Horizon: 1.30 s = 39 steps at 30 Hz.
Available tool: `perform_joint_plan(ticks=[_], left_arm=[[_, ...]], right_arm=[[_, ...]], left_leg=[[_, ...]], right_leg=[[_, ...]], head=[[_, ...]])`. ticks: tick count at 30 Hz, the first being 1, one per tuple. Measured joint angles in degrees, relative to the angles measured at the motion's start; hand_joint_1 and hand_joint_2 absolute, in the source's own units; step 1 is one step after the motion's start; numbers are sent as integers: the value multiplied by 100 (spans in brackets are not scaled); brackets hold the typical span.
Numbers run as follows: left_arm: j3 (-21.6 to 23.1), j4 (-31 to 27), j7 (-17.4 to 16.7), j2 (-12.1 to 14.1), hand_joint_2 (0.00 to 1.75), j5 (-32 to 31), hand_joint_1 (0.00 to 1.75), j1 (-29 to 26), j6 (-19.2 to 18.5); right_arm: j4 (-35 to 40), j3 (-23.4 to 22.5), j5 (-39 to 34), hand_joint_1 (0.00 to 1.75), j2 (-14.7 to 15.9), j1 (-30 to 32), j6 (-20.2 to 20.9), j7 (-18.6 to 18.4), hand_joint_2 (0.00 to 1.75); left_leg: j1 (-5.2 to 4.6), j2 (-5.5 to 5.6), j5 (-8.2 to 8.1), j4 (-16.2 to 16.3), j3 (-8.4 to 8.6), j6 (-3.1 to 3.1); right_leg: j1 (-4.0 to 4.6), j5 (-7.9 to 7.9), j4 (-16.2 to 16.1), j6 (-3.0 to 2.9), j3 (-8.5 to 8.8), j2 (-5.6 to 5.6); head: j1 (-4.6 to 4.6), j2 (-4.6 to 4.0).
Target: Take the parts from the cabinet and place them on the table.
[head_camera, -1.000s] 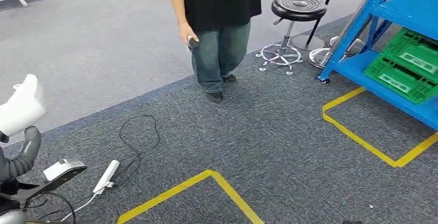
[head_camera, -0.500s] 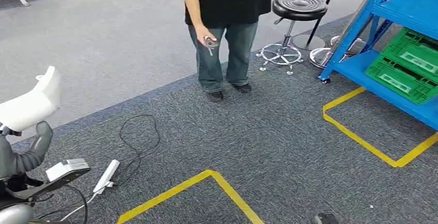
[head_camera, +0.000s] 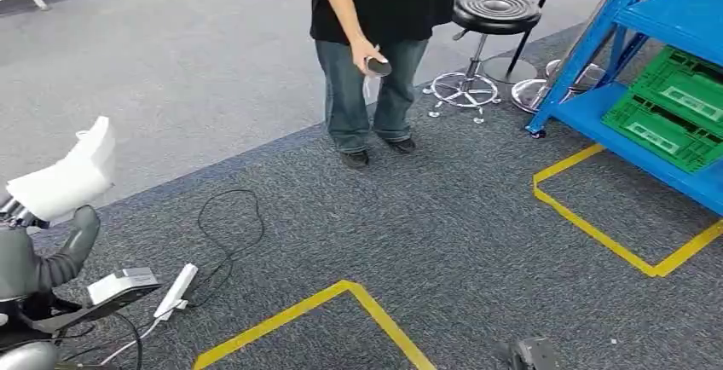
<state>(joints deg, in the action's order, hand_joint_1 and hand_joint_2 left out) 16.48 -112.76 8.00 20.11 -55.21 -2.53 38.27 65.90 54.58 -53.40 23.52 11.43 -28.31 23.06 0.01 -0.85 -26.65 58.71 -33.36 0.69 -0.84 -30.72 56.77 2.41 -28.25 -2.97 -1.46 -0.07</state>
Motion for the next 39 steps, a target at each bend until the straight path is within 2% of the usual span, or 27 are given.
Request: perform_joint_plan(ticks=[3, 9, 14, 18, 21, 24, 25, 30, 31, 33, 36, 37, 39], left_arm=[[26, -31, -2, -18, 175, 0, 175, 7, -39], [83, -39, -2, -74, 175, 0, 175, 63, -96], [122, -39, -2, -103, 175, 7, 175, 98, -140], [192, -39, -2, -133, 175, 9, 175, 201, -184], [260, -37, 0, -160, 175, 44, 175, 277, -221], [354, -20, 78, -173, 175, 177, 175, 383, -249], [378, -11, 92, -177, 175, 195, 175, 420, -251], [463, 18, 111, -197, 175, 236, 175, 502, -251], [476, 20, 144, -201, 175, 273, 175, 512, -251], [501, 26, 234, -201, 175, 392, 175, 550, -258], [592, 103, 442, -203, 175, 654, 175, 713, -280], [644, 168, 555, -205, 175, 795, 175, 792, -297], [713, 256, 689, -208, 175, 960, 175, 906, -299]], right_arm=[[0, -11, 153, 0, 0, -179, -317, 166, 0], [-42, -94, 925, 0, -9, -514, -955, -40, 0], [-39, -206, 1286, 0, -9, -576, -1108, -151, 0], [-42, -400, 1701, 0, -55, -635, -1055, -230, 0], [-42, -599, 1914, 0, -135, -684, -681, -304, 0], [-37, -677, 1947, 0, -168, -758, 241, -435, 0], [-35, -691, 1956, 0, -171, -775, 423, -455, 0], [-35, -724, 1976, 0, -201, -813, 604, -484, 0], [-35, -723, 1989, 0, -201, -814, 746, -501, 0], [-35, -717, 2048, 0, -201, -823, 1225, -562, 0], [-37, -631, 2186, 0, -181, -853, 2319, -689, 0], [-65, -534, 2271, 0, -145, -874, 2846, -726, 0], [-199, -376, 2363, 0, -87, -927, 3472, -706, 0]], left_leg=[[0, -2, 0, 2, 4, 0], [0, -2, 0, 3, 6, 0], [0, -1, 2, 3, 1, -1], [0, -1, 2, 5, 2, 0], [0, -1, 2, 5, 2, 0], [0, -1, 3, 5, 3, 0], [0, -1, 4, 5, 3, 0], [0, -1, 5, 5, 2, 2], [-1, -1, 5, 5, 2, 2], [-1, -1, 5, 5, 1, 2], [-1, -1, 5, 6, 1, 3], [-1, -1, 5, 6, 1, 3], [-1, -1, 5, 6, 1, 3]], right_leg=[[-1, 1, 0, 2, -1, 7], [-1, 1, 0, 1, -54, 2], [-1, 5, 0, 6, -3, 2], [-1, 5, 1, 6, -3, 4], [-1, 5, 1, 6, -4, 3], [0, 5, 1, 7, -4, 3], [0, 5, 1, 7, -4, 3], [-1, 6, 1, 7, -2, 3], [-2, 6, 1, 7, -3, 3], [-2, 6, 1, 7, -6, 3], [-2, 5, 0, 7, -10, 0], [-2, 5, 0, 7, -11, -1], [-2, 6, 0, 8, -8, 1]], head=[[2, 0], [2, 0], [2, 0], [2, 0], [2, 0], [2, 0], [0, 0], [2, 0], [2, 0], [2, 0], [2, 0], [2, 0], [4, 0]])
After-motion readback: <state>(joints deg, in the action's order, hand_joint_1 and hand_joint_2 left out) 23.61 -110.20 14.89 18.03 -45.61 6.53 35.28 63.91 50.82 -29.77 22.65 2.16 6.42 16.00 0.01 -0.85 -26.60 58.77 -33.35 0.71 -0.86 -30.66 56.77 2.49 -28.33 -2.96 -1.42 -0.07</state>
